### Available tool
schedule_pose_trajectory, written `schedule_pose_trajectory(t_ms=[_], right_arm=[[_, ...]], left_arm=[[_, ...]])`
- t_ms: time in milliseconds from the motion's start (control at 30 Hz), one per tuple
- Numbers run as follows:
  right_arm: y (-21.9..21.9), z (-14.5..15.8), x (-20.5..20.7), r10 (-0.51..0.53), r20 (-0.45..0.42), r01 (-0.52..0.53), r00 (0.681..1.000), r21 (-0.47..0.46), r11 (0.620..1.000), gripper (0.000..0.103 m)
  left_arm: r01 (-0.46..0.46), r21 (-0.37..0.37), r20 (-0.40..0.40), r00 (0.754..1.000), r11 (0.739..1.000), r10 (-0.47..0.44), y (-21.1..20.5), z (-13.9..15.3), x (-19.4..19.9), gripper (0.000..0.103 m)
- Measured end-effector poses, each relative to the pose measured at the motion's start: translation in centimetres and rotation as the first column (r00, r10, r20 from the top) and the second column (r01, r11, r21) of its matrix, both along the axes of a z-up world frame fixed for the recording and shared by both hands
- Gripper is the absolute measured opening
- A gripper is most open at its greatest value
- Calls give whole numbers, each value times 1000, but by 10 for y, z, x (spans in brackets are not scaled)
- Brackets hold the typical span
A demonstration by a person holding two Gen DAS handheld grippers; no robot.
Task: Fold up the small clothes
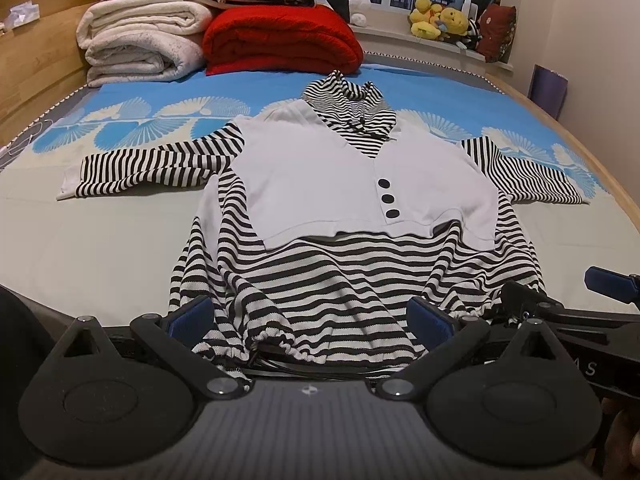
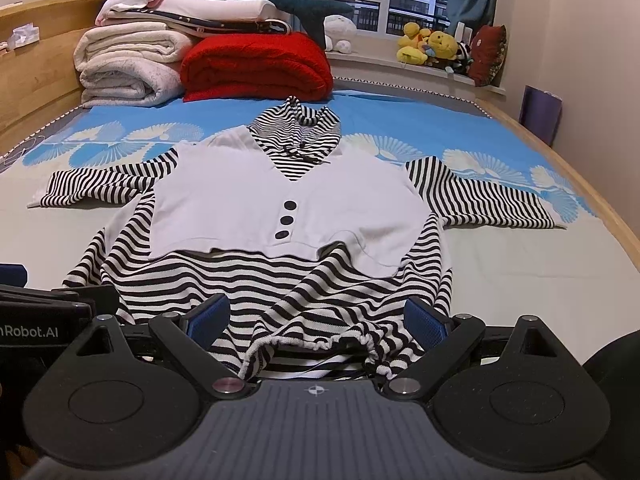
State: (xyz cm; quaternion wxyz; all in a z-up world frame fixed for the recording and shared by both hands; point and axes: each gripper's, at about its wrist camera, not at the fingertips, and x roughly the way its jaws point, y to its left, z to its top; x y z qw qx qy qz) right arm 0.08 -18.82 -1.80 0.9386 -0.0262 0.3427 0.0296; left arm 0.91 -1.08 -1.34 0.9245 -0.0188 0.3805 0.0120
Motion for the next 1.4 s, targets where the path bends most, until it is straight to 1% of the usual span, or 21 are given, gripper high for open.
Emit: schedule_pose_trajectory(t_ms=[1133, 1400], right_arm=[[2, -2, 1, -1, -14, 1, 1000, -8, 1000, 94], [2, -2, 1, 0, -16, 0, 1000, -9, 1000, 94]], left_arm=[[-1, 0, -5, 1000, 1000, 1, 0, -2, 0, 102], [-2, 0, -8, 1000, 1000, 2, 1, -7, -3, 102]])
